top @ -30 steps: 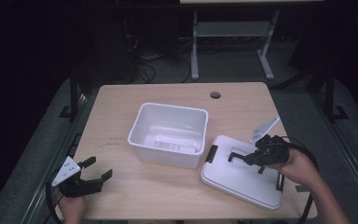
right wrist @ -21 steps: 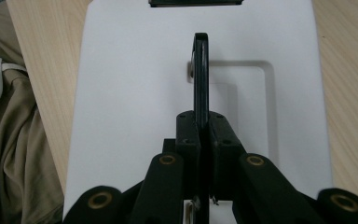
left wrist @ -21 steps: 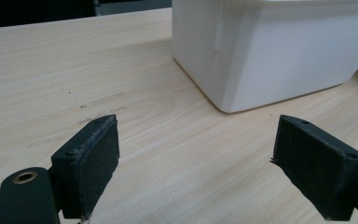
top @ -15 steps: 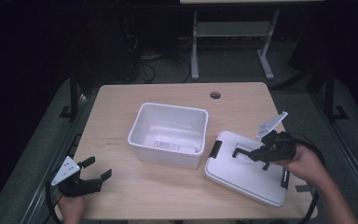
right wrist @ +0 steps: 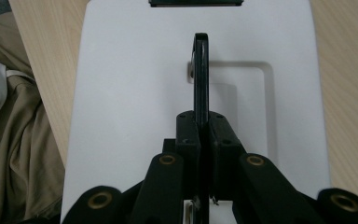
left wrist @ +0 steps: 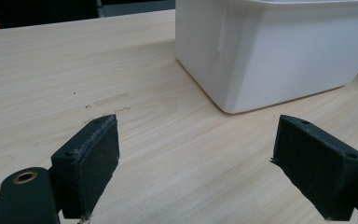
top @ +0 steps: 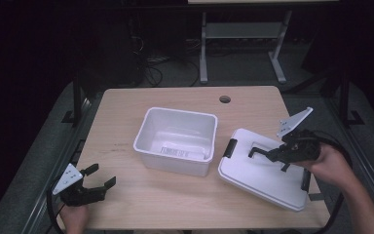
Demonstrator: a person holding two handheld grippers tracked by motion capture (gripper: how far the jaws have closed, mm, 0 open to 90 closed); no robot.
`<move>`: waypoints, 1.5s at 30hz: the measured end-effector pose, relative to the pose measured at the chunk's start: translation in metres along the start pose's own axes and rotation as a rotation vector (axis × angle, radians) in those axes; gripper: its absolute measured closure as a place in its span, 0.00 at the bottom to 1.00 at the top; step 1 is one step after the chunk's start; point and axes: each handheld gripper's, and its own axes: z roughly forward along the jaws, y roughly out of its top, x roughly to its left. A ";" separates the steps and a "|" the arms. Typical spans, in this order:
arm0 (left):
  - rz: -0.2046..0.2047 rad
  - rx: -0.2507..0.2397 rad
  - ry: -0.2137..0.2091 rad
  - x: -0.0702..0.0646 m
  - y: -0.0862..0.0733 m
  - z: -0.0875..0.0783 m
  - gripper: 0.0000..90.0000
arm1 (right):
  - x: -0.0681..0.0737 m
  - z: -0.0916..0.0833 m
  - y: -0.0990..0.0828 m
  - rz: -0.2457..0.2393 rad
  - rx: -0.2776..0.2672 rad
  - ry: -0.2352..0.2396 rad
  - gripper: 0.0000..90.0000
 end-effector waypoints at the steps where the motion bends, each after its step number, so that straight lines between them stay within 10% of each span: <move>1: -0.001 0.001 0.000 0.000 0.000 0.000 0.15 | 0.000 -0.002 0.001 -0.002 -0.001 -0.004 0.93; 23: -0.001 0.000 0.001 0.000 0.000 -0.001 0.15 | 0.000 -0.030 0.014 -0.021 0.003 -0.038 0.94; 45: -0.013 -0.007 0.007 0.002 -0.001 -0.003 0.15 | 0.010 -0.053 0.069 -0.087 -0.015 -0.049 0.94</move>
